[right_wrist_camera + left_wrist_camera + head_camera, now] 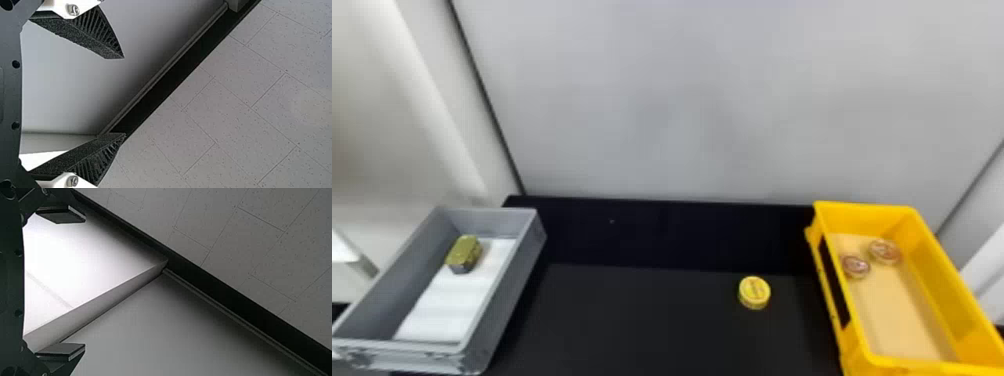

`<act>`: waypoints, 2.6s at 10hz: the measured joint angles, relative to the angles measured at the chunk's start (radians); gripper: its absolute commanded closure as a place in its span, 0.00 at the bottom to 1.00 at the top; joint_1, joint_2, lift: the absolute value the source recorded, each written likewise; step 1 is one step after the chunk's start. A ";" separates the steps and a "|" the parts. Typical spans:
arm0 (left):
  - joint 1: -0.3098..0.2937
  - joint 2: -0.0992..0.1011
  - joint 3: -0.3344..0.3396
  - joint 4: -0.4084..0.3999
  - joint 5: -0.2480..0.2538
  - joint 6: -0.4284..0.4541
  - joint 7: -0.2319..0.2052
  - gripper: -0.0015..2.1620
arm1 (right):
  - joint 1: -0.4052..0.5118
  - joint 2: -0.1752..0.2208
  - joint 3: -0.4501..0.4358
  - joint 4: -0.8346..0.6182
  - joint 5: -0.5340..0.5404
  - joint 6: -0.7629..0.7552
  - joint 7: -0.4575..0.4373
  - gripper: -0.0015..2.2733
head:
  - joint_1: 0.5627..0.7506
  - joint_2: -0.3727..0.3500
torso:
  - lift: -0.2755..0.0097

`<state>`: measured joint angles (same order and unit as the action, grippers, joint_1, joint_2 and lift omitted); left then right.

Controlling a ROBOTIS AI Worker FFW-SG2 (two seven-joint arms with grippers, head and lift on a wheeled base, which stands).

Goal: Pick up the round yellow can and place it in the yellow rectangular box

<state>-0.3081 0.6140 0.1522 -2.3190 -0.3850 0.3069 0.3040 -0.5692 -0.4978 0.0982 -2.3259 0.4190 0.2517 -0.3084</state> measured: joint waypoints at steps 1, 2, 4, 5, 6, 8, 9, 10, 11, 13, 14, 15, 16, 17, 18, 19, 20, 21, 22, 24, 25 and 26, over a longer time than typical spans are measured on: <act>0.000 0.000 -0.001 0.001 0.000 0.000 0.000 0.06 | 0.001 0.000 0.000 -0.001 0.000 0.000 -0.001 0.03 | 0.53 0.59 | 0.93; 0.000 0.000 -0.002 0.001 0.000 0.000 0.000 0.06 | 0.003 0.001 -0.001 -0.001 0.000 0.000 -0.003 0.03 | 0.53 0.59 | 0.93; -0.003 0.004 -0.008 0.004 0.000 -0.001 0.000 0.06 | 0.011 0.002 -0.006 -0.006 0.000 -0.002 -0.011 0.03 | 0.53 0.59 | 0.93; -0.005 0.005 -0.009 0.005 0.000 -0.001 0.000 0.06 | 0.015 0.002 -0.008 -0.008 0.000 -0.006 -0.013 0.03 | 0.53 0.59 | 0.93; -0.006 0.005 -0.009 0.005 0.000 -0.002 0.000 0.06 | 0.019 0.003 -0.011 -0.011 0.000 -0.009 -0.016 0.03 | 0.53 0.59 | 0.93; -0.011 0.007 -0.011 0.005 0.000 -0.001 0.000 0.06 | 0.030 0.005 -0.016 -0.014 0.001 -0.013 -0.021 0.03 | 0.53 0.59 | 0.93; -0.015 0.009 -0.014 0.004 0.000 0.000 0.000 0.06 | 0.036 0.006 -0.019 -0.016 0.003 -0.014 -0.023 0.03 | 0.53 0.59 | 0.93; -0.020 0.011 -0.019 0.004 0.000 0.001 0.000 0.06 | 0.040 0.007 -0.022 -0.018 0.004 -0.014 -0.024 0.03 | 0.53 0.59 | 0.93; -0.025 0.013 -0.025 0.004 0.000 0.003 0.000 0.06 | 0.043 0.007 -0.026 -0.022 0.005 -0.014 -0.024 0.03 | 0.53 0.59 | 0.93; -0.032 0.017 -0.032 0.004 0.000 0.008 0.000 0.06 | 0.048 0.007 -0.030 -0.025 0.005 -0.014 -0.024 0.03 | 0.53 0.59 | 0.93; -0.035 0.018 -0.033 0.004 0.000 0.009 0.000 0.06 | 0.050 0.007 -0.032 -0.026 0.005 -0.014 -0.024 0.03 | 0.53 0.59 | 0.93; -0.036 0.018 -0.035 0.004 0.000 0.009 0.000 0.06 | 0.051 0.007 -0.033 -0.026 0.005 -0.014 -0.025 0.03 | 0.53 0.59 | 0.93; -0.037 0.019 -0.035 0.004 0.000 0.010 -0.001 0.06 | 0.053 0.007 -0.034 -0.027 0.005 -0.014 -0.026 0.03 | 0.53 0.59 | 0.93; -0.038 0.019 -0.036 0.004 0.000 0.011 -0.001 0.06 | 0.055 0.007 -0.036 -0.027 0.006 -0.014 -0.030 0.05 | 0.53 0.59 | 0.93; -0.038 0.020 -0.038 0.004 0.000 0.013 -0.001 0.06 | 0.059 0.008 -0.038 -0.027 0.007 -0.009 -0.046 0.05 | 0.53 0.59 | 0.93; -0.038 0.020 -0.038 0.004 0.000 0.014 -0.002 0.06 | 0.066 0.009 -0.041 -0.027 0.010 0.009 -0.071 0.05 | 0.53 0.59 | 0.93; -0.039 0.021 -0.039 0.004 0.000 0.015 -0.002 0.06 | 0.076 0.010 -0.044 -0.027 0.009 0.041 -0.088 0.05 | 0.53 0.59 | 0.93; -0.040 0.023 -0.042 0.004 0.000 0.016 -0.002 0.06 | 0.087 0.011 -0.046 -0.025 0.000 0.081 -0.094 0.05 | 0.53 0.59 | 0.93; -0.041 0.024 -0.043 0.004 0.000 0.017 -0.002 0.06 | 0.097 0.012 -0.049 -0.022 -0.009 0.115 -0.093 0.05 | 0.53 0.59 | 0.93; -0.048 0.025 -0.049 0.004 0.000 0.020 -0.003 0.06 | 0.113 0.012 -0.062 -0.020 -0.017 0.140 -0.087 0.05 | 0.53 0.59 | 0.93; -0.051 0.026 -0.051 0.004 0.000 0.021 -0.003 0.06 | 0.116 0.012 -0.066 -0.020 -0.017 0.140 -0.082 0.05 | 0.53 0.59 | 0.93; -0.052 0.027 -0.053 0.004 0.000 0.021 -0.003 0.06 | 0.116 0.012 -0.067 -0.020 -0.018 0.139 -0.078 0.05 | 0.53 0.59 | 0.93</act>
<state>-0.3604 0.6411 0.0993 -2.3148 -0.3850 0.3282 0.3008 -0.4531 -0.4861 0.0312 -2.3459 0.4014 0.3904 -0.3868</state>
